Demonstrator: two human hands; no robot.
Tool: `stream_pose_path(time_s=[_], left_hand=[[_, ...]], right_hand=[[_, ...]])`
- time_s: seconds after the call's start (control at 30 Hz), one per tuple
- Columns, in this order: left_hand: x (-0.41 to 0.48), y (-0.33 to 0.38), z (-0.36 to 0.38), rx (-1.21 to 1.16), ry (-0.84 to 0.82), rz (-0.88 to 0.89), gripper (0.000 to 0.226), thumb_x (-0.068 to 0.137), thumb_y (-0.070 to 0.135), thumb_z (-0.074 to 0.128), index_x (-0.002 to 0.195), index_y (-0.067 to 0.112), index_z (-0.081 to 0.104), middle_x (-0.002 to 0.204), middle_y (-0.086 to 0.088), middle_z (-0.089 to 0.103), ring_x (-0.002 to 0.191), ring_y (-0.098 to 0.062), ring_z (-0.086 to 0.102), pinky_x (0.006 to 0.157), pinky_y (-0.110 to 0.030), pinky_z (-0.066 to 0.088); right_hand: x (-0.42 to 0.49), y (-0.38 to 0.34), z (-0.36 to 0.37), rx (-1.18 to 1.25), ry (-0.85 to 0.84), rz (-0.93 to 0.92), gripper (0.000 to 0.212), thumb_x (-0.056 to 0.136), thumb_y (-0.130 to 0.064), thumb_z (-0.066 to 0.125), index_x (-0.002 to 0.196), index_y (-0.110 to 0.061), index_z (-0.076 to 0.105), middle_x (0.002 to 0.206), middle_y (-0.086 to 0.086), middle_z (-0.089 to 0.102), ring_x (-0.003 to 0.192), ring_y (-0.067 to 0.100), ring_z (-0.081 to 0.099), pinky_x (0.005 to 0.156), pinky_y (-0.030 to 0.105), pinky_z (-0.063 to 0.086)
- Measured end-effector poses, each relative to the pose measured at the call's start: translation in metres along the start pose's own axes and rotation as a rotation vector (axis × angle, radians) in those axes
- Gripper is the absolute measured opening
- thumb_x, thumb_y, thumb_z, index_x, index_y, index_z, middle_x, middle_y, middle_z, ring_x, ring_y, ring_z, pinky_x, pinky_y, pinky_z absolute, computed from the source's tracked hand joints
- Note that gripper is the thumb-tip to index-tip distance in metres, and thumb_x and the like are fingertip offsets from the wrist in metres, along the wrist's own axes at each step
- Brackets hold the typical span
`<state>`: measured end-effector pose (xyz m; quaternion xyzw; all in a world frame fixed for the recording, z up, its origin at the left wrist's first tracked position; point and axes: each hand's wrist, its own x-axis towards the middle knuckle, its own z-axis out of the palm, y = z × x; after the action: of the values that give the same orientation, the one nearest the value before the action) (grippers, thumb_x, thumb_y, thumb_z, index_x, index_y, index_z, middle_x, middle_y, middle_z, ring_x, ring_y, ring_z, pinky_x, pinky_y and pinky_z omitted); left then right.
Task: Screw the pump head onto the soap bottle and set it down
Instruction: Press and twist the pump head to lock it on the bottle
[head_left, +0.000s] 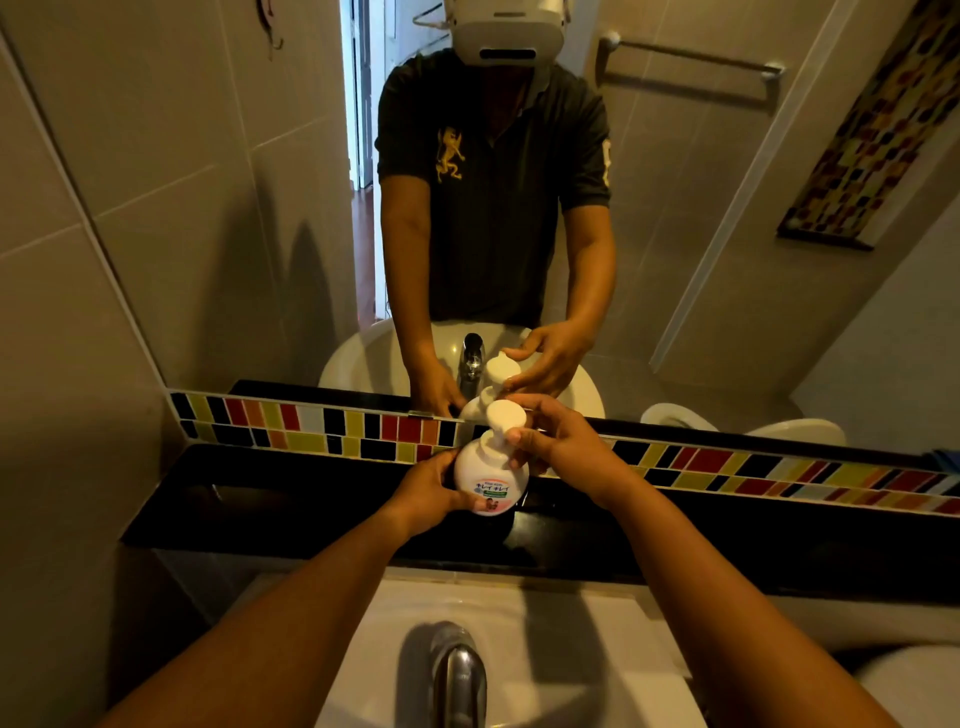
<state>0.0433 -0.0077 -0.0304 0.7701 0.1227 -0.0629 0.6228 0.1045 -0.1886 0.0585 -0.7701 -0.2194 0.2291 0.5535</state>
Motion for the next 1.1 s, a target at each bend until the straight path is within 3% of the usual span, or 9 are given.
stream_pose_path(time_s=[0.27,0.47,0.63,0.9,1.03,1.1], left_hand=[[-0.0005,0.0004,0.0011,-0.003,0.007,-0.002,0.068,0.073,0.004,0.081,0.134,0.015,0.053,0.13,-0.009,0.063,0.118,-0.025,0.061,0.096,-0.038,0.052],[-0.0011,0.0006,-0.001,-0.023,-0.008,-0.009,0.063,0.072,0.002,0.081,0.13,0.013,0.057,0.127,-0.008,0.065,0.112,-0.021,0.062,0.087,-0.031,0.054],[0.0016,0.0005,-0.002,-0.047,0.01,-0.014,0.075,0.068,0.002,0.084,0.134,0.016,0.05,0.131,-0.007,0.062,0.121,-0.027,0.06,0.1,-0.046,0.052],[-0.0003,-0.0017,-0.0045,-0.09,-0.001,-0.023,0.073,0.071,-0.002,0.081,0.135,0.013,0.049,0.134,-0.008,0.061,0.122,-0.027,0.059,0.099,-0.044,0.052],[-0.0007,-0.0021,-0.0053,-0.098,-0.002,-0.025,0.074,0.072,-0.003,0.08,0.137,0.012,0.049,0.134,-0.01,0.061,0.122,-0.026,0.06,0.098,-0.041,0.054],[-0.0018,-0.0015,-0.0053,-0.098,-0.01,-0.022,0.074,0.072,-0.004,0.079,0.138,0.011,0.049,0.134,-0.01,0.061,0.122,-0.026,0.06,0.091,-0.034,0.055]], right_hand=[[-0.0017,-0.0016,0.0009,-0.001,0.012,0.004,0.041,0.093,-0.017,0.062,0.133,-0.018,0.049,0.132,0.013,0.055,0.109,0.032,0.061,0.06,0.016,0.053],[-0.004,-0.0031,-0.0006,0.027,0.002,-0.005,0.045,0.091,-0.02,0.066,0.133,-0.02,0.052,0.124,0.011,0.062,0.1,0.025,0.066,0.063,0.018,0.055],[-0.003,-0.0003,-0.001,0.034,0.03,-0.03,0.05,0.086,-0.015,0.072,0.133,-0.021,0.056,0.122,0.009,0.066,0.106,0.026,0.066,0.065,0.016,0.054],[-0.0028,0.0006,0.0007,0.018,0.042,-0.037,0.046,0.086,-0.016,0.071,0.129,-0.022,0.057,0.118,0.008,0.066,0.103,0.022,0.066,0.066,0.016,0.055],[-0.0022,0.0023,-0.0006,-0.004,0.036,-0.033,0.048,0.086,-0.018,0.071,0.131,-0.023,0.057,0.118,0.005,0.067,0.106,0.023,0.066,0.071,0.021,0.057],[-0.0026,0.0027,-0.0008,-0.017,0.036,-0.029,0.053,0.086,-0.018,0.072,0.135,-0.024,0.054,0.119,0.002,0.067,0.11,0.022,0.065,0.081,0.028,0.058]])
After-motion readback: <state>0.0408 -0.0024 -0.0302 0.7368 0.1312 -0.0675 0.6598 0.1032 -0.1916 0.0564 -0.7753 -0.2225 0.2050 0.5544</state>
